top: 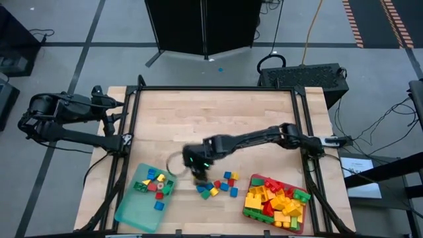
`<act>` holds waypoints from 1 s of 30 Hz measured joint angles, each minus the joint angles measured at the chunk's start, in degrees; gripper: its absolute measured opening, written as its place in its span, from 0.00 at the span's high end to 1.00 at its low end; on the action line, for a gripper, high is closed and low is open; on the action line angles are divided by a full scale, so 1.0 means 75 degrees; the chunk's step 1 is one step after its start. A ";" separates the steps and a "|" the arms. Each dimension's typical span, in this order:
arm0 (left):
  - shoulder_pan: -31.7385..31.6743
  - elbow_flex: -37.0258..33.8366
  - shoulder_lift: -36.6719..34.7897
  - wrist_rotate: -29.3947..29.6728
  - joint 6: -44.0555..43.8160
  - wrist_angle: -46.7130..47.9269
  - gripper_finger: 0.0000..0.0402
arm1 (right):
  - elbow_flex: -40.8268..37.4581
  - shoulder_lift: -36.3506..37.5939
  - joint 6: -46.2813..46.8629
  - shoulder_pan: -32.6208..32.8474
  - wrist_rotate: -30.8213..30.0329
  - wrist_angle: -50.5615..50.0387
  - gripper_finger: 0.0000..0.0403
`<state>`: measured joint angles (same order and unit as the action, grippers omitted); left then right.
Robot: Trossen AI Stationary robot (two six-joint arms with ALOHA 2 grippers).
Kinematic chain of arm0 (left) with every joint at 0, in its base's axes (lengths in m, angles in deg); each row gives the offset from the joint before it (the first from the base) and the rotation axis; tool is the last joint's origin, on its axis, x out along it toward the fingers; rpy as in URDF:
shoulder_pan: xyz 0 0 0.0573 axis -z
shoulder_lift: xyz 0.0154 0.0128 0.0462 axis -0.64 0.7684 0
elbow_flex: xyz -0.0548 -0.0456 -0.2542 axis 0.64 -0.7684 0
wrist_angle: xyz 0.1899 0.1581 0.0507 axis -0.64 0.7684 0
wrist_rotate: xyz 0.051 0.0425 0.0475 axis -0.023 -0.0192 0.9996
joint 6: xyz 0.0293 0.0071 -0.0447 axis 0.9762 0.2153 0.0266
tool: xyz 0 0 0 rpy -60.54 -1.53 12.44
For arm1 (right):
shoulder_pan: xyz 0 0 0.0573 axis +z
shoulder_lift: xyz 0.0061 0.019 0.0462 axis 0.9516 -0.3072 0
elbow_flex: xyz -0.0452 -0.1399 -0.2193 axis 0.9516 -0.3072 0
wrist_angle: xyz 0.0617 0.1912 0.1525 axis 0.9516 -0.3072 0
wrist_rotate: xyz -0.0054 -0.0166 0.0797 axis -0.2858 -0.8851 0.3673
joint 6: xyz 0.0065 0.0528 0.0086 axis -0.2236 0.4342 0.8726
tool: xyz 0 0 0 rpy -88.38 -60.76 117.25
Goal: Sort blocks by size
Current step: Put the blue block into the blue bin
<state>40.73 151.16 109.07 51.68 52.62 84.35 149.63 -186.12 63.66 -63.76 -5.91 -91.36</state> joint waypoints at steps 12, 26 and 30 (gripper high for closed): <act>-0.0001 0.0000 -0.0011 0.0000 0.0065 0.0003 0.53 | -0.3583 0.2044 0.2652 0.1334 -0.1445 -0.0688 0.50; -0.0001 0.0000 -0.0007 0.0009 0.0026 -0.0032 0.53 | -0.4901 0.2078 0.2442 0.1260 -0.2493 0.0938 0.50; -0.0001 0.0000 -0.0007 0.0010 0.0023 -0.0030 0.53 | -0.4901 0.1822 0.2219 0.1154 -0.2499 0.0963 0.50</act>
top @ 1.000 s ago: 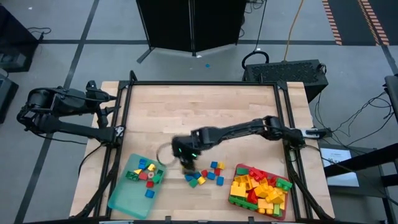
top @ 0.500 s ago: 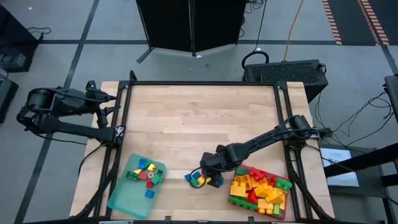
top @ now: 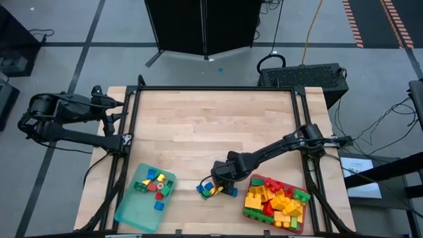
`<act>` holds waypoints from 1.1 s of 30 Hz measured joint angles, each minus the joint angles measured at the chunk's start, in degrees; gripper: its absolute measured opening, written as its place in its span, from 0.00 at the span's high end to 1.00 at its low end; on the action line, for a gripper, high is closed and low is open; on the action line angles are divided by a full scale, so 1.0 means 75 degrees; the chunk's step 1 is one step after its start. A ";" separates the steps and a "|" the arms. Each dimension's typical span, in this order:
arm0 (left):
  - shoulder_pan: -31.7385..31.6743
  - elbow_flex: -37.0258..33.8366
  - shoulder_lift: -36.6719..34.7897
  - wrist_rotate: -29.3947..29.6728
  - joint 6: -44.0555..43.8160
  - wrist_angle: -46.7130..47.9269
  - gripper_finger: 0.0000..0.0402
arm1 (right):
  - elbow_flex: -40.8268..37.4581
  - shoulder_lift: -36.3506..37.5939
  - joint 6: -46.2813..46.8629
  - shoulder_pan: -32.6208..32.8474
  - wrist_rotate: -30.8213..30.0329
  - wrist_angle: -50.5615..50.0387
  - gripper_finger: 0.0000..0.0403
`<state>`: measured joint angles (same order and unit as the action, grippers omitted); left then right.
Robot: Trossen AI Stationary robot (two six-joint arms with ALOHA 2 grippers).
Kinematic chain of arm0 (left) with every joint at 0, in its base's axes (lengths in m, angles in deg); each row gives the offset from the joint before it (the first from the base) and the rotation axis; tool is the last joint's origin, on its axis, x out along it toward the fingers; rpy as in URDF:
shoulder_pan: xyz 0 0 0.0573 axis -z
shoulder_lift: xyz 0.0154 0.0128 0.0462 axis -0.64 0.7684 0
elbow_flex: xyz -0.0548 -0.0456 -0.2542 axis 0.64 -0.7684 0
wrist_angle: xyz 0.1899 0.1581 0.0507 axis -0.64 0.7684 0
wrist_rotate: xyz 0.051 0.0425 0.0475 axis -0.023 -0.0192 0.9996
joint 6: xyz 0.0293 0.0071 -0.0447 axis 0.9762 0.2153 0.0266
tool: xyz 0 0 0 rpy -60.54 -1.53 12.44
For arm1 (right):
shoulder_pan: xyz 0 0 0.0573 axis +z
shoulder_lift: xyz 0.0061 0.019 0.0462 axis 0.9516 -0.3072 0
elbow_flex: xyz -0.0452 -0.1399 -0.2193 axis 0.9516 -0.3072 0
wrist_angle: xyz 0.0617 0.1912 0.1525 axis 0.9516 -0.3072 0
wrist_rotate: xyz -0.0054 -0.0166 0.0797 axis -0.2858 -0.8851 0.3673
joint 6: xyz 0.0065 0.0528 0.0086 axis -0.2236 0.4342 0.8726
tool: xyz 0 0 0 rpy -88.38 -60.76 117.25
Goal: Sort blocks by size
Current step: Put the blue block into the blue bin
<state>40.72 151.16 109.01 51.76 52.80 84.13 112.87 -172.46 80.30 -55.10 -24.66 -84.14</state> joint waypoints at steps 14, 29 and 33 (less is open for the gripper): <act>0.0000 0.0000 0.0000 0.0005 0.0009 0.0004 0.53 | 0.0023 -0.0398 -0.0029 -0.0176 0.0562 -0.0051 0.74; 0.0001 0.0000 0.0003 0.0004 0.0003 0.0007 0.53 | 0.1527 -0.0478 -0.0817 -0.0471 0.0193 -0.0787 1.00; 0.0002 0.0000 0.0003 0.0001 0.0000 0.0012 0.53 | 0.2560 -0.0482 -0.1330 -0.0473 0.0245 -0.2573 0.96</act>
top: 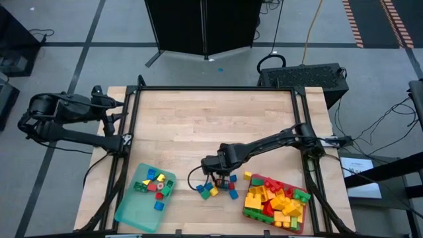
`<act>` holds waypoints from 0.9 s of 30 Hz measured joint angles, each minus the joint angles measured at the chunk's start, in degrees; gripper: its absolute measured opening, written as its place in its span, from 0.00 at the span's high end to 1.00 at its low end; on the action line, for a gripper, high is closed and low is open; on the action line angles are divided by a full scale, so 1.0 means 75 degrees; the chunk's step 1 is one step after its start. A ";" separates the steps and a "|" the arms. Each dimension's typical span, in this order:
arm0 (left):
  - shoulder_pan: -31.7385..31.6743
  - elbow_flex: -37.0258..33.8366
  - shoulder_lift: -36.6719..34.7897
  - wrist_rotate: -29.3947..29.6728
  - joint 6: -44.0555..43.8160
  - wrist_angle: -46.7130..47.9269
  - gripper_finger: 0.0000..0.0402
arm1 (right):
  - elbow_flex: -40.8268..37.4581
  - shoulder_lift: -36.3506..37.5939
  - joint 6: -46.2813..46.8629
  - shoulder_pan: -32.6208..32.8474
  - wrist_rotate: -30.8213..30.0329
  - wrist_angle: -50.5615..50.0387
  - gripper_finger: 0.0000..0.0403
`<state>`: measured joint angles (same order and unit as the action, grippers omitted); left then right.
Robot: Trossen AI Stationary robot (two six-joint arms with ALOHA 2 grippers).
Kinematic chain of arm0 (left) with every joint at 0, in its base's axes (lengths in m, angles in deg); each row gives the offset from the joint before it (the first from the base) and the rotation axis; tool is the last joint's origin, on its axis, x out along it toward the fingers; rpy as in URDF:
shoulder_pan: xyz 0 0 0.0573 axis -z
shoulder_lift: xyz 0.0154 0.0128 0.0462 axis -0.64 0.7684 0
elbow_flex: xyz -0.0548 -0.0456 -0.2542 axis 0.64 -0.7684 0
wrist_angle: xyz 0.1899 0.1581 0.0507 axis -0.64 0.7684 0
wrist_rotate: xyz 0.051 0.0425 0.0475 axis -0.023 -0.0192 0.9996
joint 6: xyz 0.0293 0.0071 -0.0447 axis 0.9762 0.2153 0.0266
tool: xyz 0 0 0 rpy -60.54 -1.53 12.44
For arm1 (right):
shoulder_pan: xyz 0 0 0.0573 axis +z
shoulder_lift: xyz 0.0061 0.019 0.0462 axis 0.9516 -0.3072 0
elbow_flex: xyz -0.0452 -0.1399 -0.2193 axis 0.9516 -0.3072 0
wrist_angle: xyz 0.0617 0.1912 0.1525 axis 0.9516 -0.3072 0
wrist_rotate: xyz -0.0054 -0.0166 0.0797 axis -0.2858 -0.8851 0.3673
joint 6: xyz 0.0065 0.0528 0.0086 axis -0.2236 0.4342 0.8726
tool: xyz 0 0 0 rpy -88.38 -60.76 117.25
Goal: Sort blocks by size
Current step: Put the blue block into the blue bin
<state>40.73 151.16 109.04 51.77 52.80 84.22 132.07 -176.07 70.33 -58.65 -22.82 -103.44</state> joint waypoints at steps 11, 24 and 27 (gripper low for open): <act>-0.0002 0.0000 0.0000 -0.0003 0.0006 0.0021 0.53 | 0.0717 0.0088 -0.0622 0.0509 0.0212 -0.2594 0.44; 0.0000 0.0000 0.0000 0.0003 0.0195 0.0024 0.53 | -0.1009 0.0085 -0.0530 0.0723 0.0421 -0.0470 0.29; -0.0001 0.0000 0.0000 0.0006 0.0195 0.0024 0.53 | -0.1300 0.0088 -0.0545 0.0721 0.0458 0.0013 0.31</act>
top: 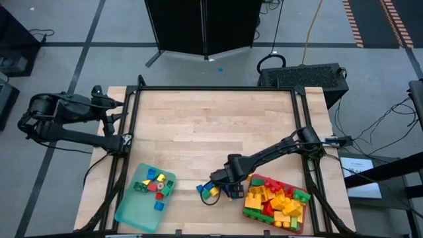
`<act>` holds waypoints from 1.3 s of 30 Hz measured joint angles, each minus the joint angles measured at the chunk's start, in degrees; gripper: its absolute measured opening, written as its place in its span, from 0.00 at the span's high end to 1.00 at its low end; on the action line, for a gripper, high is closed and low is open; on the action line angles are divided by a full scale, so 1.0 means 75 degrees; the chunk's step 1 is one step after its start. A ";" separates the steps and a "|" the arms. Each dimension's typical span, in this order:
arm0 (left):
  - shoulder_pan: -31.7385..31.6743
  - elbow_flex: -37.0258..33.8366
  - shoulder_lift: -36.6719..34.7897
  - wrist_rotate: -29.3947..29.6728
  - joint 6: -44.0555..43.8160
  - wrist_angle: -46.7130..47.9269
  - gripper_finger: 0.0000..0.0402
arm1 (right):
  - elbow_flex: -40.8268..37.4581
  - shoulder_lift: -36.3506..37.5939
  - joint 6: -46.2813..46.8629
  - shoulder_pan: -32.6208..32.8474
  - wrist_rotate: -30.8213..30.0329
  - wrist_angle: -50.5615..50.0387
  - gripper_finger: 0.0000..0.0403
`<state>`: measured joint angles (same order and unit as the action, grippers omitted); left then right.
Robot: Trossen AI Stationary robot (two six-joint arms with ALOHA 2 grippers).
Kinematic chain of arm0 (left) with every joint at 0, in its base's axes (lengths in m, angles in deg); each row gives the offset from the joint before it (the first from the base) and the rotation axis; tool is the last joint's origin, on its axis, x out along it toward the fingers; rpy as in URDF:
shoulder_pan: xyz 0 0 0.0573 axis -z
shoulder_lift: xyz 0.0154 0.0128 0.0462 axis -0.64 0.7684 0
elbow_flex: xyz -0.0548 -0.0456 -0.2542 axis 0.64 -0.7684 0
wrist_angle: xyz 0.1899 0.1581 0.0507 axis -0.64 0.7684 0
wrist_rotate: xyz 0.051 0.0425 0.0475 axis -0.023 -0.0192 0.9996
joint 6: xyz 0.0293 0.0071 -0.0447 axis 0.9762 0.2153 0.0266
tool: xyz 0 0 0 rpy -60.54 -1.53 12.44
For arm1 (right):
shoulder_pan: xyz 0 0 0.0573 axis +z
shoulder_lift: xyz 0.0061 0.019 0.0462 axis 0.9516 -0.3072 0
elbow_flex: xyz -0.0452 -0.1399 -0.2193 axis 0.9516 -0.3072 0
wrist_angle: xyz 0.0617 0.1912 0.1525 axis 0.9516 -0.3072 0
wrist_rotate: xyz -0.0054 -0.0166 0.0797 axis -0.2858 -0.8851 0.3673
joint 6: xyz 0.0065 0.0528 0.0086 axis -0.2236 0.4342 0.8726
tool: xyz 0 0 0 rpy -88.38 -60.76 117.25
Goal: Sort blocks by size
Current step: Put the blue block into the blue bin
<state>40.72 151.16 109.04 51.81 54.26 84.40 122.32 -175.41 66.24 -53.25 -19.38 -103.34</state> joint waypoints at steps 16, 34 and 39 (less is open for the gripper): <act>-0.0001 0.0000 0.0000 0.0038 0.0064 0.0006 0.53 | -0.0453 0.0000 0.0363 -0.0346 0.0150 0.1028 0.51; 0.0001 0.0000 -0.0003 0.0042 0.0064 0.0286 0.53 | -0.1152 0.0014 0.0686 -0.0257 0.0858 0.1167 0.45; 0.0002 0.0000 -0.0003 0.0041 0.0061 0.0289 0.53 | -0.1183 -0.0008 0.0680 -0.0263 0.0799 0.1324 0.60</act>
<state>40.74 151.16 109.01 52.12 54.72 86.56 113.45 -175.47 71.34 -55.22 -13.39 -93.41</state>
